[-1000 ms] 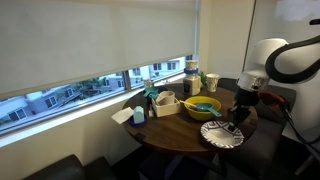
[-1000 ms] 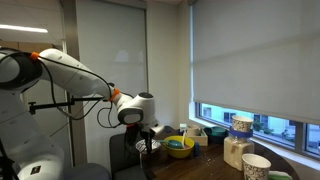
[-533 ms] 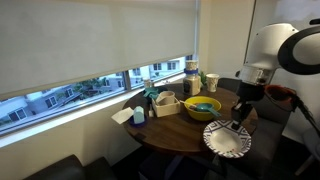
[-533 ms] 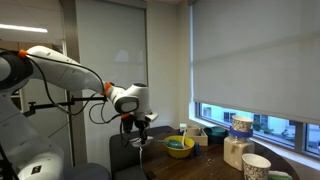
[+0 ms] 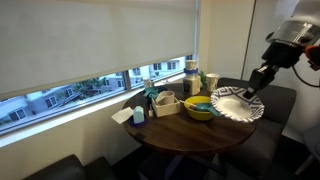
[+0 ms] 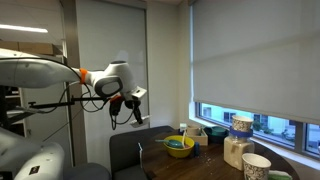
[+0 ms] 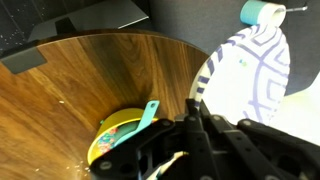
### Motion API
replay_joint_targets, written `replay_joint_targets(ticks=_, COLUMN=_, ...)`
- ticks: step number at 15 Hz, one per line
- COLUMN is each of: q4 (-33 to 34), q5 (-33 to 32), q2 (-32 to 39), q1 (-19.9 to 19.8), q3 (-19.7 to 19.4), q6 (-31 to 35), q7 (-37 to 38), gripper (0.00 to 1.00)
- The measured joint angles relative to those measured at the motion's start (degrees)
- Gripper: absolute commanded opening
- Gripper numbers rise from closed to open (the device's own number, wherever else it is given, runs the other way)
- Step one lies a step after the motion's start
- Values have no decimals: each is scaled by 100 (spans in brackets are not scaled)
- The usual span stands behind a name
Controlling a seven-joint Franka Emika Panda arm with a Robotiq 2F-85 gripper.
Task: Move the bowl to the right
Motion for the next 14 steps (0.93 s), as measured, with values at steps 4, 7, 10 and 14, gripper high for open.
replay_joint_targets(ticks=4, q4=-406, q5=-71, q2=-1043, q1=-651, q3=-253, q6=-391, q7=188, gripper=3)
replay_joint_targets(ticks=7, q4=-535, q5=-71, q2=-1217, q1=-672, q3=-252, q6=-394, q7=241, gripper=1)
replay_joint_targets(ticks=10, q4=-535, q5=-64, q2=-1209, q1=-699, q3=-264, q6=-345, q7=276, gripper=1)
replay_joint_targets(ticks=14, q4=-518, q5=-61, q2=-1091, q1=-1258, q3=-650, q6=193, q7=454, gripper=1)
